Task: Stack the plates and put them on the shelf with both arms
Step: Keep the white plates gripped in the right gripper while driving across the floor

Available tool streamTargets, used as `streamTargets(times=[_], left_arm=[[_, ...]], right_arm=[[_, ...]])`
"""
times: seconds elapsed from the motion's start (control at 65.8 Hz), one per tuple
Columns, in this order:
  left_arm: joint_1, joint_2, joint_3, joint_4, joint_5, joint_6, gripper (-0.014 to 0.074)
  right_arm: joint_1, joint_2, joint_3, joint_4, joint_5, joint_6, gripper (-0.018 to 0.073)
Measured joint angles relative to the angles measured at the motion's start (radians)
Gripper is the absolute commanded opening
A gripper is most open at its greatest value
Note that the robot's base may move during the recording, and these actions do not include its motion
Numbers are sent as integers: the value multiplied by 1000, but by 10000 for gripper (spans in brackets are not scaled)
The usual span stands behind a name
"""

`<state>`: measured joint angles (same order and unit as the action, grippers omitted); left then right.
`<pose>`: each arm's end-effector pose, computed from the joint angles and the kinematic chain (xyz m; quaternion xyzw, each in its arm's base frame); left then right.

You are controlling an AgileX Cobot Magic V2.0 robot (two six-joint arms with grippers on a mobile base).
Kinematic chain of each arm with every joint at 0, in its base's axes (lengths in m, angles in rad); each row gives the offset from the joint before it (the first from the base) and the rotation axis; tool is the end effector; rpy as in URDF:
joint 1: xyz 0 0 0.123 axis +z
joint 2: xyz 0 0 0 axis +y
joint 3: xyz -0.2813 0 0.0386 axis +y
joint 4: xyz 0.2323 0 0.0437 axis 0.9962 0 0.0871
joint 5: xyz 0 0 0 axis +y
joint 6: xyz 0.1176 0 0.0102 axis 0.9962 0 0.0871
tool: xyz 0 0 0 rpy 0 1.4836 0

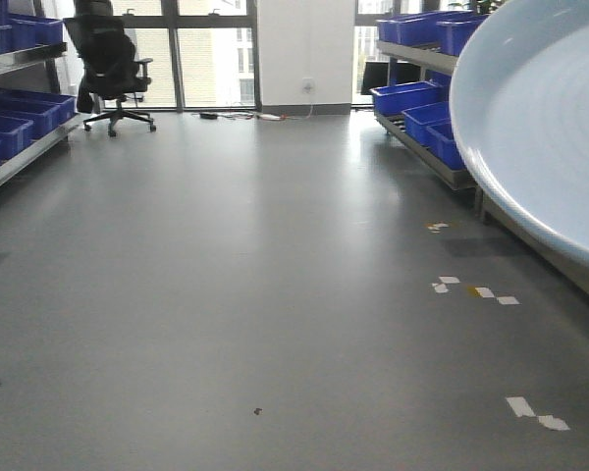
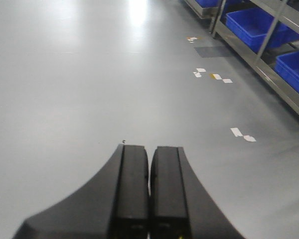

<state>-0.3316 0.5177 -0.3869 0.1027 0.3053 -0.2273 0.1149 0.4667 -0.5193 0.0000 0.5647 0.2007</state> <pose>0.1162 -0.0361 0.2685 0.0738 0.8153 -0.1189 0.5619 0.1027 0.0118 0.2912 0.0360 0.8395 0.0852 0.5354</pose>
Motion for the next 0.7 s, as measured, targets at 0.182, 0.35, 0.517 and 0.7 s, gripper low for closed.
streamTargets(times=[0.182,0.35,0.517,0.7], left_arm=[[0,0,0,0,0,0,87],[0,0,0,0,0,0,87],[0,0,0,0,0,0,87],[0,0,0,0,0,0,87]], right_arm=[[0,0,0,0,0,0,48],[0,0,0,0,0,0,48],[0,0,0,0,0,0,48],[0,0,0,0,0,0,48]])
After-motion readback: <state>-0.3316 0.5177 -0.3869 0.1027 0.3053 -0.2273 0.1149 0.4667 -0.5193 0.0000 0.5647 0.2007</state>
